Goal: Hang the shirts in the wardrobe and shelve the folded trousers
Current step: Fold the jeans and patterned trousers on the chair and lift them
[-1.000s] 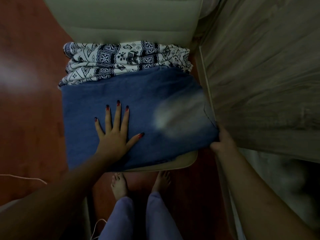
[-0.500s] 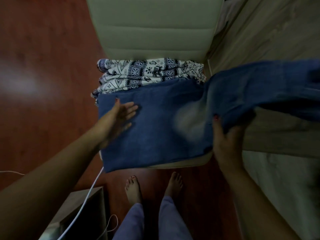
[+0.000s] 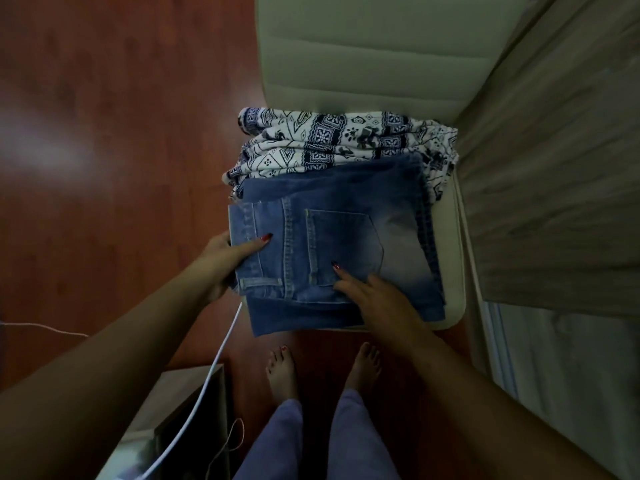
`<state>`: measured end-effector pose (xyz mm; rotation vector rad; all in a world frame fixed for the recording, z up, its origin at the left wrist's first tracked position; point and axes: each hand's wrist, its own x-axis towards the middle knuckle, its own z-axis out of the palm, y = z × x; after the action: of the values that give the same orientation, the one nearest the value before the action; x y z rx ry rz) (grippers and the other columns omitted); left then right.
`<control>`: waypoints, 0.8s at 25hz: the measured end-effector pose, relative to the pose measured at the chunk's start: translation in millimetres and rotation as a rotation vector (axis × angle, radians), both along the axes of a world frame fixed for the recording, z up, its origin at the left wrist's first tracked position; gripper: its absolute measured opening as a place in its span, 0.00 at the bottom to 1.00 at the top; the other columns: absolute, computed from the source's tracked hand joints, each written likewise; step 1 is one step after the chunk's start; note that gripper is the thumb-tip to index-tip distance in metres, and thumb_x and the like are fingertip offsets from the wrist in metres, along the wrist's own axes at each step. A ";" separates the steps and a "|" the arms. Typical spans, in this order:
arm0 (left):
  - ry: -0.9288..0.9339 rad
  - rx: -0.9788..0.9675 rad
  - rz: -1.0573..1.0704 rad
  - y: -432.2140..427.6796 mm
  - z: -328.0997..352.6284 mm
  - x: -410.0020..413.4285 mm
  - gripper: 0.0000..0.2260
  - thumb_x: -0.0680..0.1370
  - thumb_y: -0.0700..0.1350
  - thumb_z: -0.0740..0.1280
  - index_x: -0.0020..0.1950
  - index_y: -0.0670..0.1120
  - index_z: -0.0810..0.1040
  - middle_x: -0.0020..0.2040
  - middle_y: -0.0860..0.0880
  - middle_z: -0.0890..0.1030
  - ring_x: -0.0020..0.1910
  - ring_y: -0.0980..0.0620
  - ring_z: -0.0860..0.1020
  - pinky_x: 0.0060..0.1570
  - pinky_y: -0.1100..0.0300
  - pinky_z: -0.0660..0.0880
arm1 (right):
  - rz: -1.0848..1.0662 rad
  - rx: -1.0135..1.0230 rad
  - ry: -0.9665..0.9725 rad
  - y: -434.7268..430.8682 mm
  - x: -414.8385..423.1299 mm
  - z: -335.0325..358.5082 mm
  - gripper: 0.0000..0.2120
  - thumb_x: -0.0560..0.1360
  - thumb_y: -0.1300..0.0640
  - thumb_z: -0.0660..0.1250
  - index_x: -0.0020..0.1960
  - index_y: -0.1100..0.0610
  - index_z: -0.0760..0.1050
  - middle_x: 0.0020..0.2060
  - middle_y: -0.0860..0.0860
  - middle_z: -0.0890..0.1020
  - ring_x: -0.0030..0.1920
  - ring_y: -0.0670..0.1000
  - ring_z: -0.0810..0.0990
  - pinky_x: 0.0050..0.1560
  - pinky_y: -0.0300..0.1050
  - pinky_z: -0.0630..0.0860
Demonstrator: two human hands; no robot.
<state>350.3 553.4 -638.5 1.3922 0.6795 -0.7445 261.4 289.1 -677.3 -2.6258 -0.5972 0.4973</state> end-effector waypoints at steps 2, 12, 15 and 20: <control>-0.105 -0.004 0.094 -3.0 -4.3 -7.0 0.15 0.75 0.43 0.70 0.62 0.45 0.76 0.55 0.45 0.84 0.51 0.45 0.84 0.41 0.53 0.83 | 0.002 0.000 -0.037 -7.9 0.0 3.9 0.26 0.69 0.66 0.61 0.64 0.49 0.68 0.75 0.47 0.63 0.48 0.55 0.75 0.44 0.52 0.77; -0.205 0.259 0.009 -4.6 -37.7 -18.1 0.15 0.76 0.46 0.70 0.60 0.43 0.74 0.56 0.45 0.80 0.51 0.47 0.80 0.54 0.51 0.78 | -0.962 -0.016 -0.192 -12.5 32.9 5.8 0.26 0.76 0.46 0.62 0.66 0.61 0.65 0.65 0.59 0.68 0.64 0.60 0.67 0.61 0.60 0.65; -0.233 0.505 -0.139 2.0 -46.6 -17.2 0.21 0.70 0.58 0.72 0.54 0.44 0.77 0.57 0.44 0.77 0.54 0.46 0.77 0.58 0.48 0.76 | -1.126 -0.072 -0.022 -25.7 72.8 -2.4 0.25 0.76 0.44 0.63 0.63 0.63 0.66 0.61 0.61 0.69 0.61 0.62 0.67 0.55 0.57 0.70; -0.287 0.445 -0.214 7.9 -46.3 -3.4 0.12 0.73 0.45 0.73 0.53 0.42 0.77 0.52 0.42 0.82 0.50 0.43 0.82 0.51 0.42 0.79 | -1.174 0.003 0.151 -47.3 38.9 -24.1 0.21 0.77 0.43 0.60 0.55 0.62 0.67 0.58 0.62 0.68 0.53 0.63 0.73 0.50 0.57 0.74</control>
<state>346.8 561.3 -684.8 1.9588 0.4890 -0.5590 300.3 241.8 -701.4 -2.3716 0.9556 0.2778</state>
